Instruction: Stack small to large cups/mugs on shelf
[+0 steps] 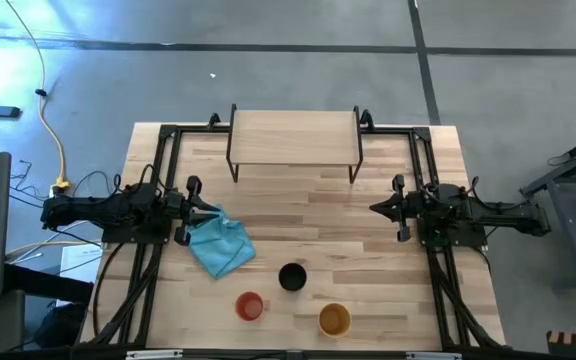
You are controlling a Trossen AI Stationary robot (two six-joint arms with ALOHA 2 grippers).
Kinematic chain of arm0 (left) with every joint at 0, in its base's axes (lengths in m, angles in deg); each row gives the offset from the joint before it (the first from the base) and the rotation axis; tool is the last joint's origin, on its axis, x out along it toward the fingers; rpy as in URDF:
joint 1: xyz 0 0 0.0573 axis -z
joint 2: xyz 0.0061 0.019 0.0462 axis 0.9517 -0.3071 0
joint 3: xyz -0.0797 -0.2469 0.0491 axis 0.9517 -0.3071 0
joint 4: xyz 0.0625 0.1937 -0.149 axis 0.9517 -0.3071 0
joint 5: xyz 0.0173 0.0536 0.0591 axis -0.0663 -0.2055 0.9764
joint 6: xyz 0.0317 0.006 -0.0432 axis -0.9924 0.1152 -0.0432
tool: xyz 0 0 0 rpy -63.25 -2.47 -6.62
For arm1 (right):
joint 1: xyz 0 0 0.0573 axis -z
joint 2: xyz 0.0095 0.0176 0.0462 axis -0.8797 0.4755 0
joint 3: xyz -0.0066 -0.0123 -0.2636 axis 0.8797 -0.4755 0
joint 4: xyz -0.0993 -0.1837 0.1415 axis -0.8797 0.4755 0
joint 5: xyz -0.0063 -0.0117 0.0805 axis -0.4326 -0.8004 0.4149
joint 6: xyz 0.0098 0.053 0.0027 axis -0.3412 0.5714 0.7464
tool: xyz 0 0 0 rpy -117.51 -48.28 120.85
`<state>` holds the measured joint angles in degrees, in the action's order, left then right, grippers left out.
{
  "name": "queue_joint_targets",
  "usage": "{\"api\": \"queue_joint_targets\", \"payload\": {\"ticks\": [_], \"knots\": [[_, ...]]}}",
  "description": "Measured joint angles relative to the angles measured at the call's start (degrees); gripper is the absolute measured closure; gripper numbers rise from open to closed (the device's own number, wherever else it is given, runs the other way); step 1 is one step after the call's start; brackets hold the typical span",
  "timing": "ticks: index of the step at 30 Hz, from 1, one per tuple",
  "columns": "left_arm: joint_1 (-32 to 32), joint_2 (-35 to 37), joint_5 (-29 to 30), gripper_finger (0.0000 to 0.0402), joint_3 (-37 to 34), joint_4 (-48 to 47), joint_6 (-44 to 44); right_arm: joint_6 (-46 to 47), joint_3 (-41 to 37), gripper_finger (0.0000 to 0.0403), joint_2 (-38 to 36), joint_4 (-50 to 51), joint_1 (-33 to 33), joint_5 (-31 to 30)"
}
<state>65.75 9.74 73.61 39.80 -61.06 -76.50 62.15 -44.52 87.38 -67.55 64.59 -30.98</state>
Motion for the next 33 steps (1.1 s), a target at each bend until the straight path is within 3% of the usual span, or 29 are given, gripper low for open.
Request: {"api": "queue_joint_targets", "payload": {"ticks": [7, 20, 33], "knots": [[-0.01, 0.00, -0.01, 0.0346, 0.01, 0.00, 0.00, 0.42, -0.02, 0.0400, 0.00, -0.01, -0.01, -0.54], [0.00, 0.01, 0.16, 0.0346, 0.02, 1.36, 4.45, 11.43, -0.02, 0.0400, 0.00, -5.97, -0.01, -0.68], [-0.01, 0.01, 0.17, 0.0346, 0.02, 1.46, 4.32, 11.48, -0.02, 0.0400, 0.00, -4.80, 0.00, -0.68]]}}
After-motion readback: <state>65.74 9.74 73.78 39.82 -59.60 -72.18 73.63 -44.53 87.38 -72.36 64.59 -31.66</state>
